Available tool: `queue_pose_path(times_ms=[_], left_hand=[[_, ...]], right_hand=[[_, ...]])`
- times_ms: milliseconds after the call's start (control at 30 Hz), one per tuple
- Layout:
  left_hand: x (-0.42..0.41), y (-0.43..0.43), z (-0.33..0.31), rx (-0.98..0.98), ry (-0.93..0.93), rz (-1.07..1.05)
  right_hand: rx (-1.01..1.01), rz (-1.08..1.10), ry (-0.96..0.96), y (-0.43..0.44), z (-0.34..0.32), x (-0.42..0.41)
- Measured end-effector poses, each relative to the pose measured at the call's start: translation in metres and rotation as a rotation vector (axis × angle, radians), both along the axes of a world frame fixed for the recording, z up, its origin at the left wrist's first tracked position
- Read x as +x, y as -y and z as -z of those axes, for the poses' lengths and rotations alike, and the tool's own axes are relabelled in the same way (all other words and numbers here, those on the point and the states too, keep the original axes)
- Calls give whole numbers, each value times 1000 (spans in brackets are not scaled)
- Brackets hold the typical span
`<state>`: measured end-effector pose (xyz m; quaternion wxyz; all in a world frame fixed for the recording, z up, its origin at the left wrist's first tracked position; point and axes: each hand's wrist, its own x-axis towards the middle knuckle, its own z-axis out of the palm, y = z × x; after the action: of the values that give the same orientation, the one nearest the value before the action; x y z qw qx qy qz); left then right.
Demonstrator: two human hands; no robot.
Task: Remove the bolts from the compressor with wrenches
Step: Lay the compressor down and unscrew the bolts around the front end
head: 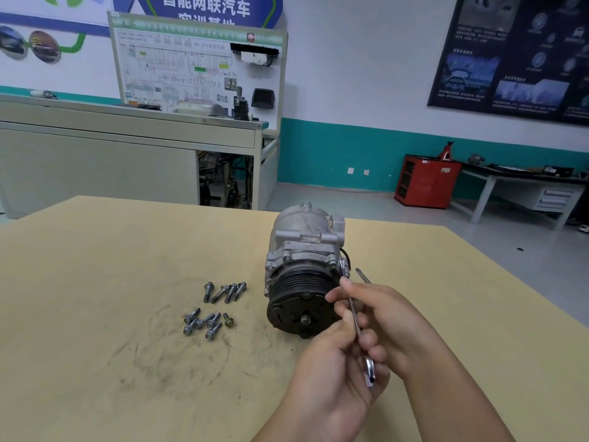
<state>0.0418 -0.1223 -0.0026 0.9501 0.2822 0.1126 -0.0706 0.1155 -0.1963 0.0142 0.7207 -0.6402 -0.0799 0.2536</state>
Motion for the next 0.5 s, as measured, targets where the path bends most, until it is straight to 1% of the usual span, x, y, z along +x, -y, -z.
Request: queue_pose_path(times_ms=[100, 200, 500], left_hand=[[-1, 5, 5, 160, 23, -76], [0, 8, 8, 259, 23, -111], [2, 8, 11, 375, 26, -150]], right_hand=[[-11, 27, 33, 3, 9, -2], [-81, 25, 102, 3, 12, -1], [-111, 18, 162, -1, 9, 4]])
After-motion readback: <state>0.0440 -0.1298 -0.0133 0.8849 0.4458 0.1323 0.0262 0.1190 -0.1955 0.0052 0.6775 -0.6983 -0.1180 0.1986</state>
